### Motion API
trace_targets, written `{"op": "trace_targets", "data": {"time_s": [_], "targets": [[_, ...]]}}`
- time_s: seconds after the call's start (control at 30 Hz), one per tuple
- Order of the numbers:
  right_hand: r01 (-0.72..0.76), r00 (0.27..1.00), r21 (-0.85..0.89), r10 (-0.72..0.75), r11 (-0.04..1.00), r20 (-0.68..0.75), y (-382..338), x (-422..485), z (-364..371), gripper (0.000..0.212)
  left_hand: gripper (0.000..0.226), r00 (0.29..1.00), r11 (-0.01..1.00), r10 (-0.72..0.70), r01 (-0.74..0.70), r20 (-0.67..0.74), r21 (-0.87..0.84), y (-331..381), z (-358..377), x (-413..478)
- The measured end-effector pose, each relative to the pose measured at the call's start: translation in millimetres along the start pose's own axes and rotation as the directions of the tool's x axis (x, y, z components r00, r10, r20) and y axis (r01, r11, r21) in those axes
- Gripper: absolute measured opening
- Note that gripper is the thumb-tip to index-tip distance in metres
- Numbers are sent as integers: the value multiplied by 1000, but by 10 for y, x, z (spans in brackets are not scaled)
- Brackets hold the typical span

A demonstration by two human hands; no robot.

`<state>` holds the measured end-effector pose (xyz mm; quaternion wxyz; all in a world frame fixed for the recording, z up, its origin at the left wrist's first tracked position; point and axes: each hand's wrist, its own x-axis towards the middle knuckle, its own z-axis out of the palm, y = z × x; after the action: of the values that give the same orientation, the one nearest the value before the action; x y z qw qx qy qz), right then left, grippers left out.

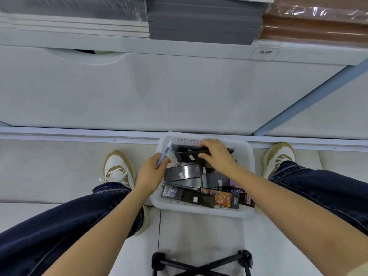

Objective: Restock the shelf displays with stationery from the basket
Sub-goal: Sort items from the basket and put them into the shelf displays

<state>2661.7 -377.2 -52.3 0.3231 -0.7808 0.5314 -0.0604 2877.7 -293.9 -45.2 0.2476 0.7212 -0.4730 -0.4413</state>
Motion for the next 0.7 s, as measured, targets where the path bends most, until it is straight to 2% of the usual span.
{"op": "trace_targets", "data": {"time_s": [0.07,0.13,0.23,0.33,0.43,0.47,0.53,0.7], "targets": [[-65,997,139,69,988,-23,49,-3,-121,27,26,999,997,-32,31,-12,-67,36,17,1],[-156,987,325,161,933,13,78,-34,-199,28,28,997,985,-71,69,-8,-159,71,51,8],[-278,958,600,265,750,113,48,-115,-215,26,22,986,932,-165,169,38,-321,164,133,16],[-310,942,752,296,581,160,-37,-161,-173,21,24,956,802,-264,292,130,-521,276,228,23],[-348,936,781,230,518,265,-112,-223,-112,25,26,940,585,-282,327,191,-743,379,306,28],[-362,932,786,205,501,299,-121,-247,-92,26,22,937,543,-296,325,185,-774,404,326,33],[-378,925,789,163,485,344,-122,-283,-77,26,19,924,530,-341,339,171,-777,416,361,40],[-397,895,739,50,544,444,-113,-319,-79,30,29,901,533,-390,390,191,-751,378,391,36]]}}
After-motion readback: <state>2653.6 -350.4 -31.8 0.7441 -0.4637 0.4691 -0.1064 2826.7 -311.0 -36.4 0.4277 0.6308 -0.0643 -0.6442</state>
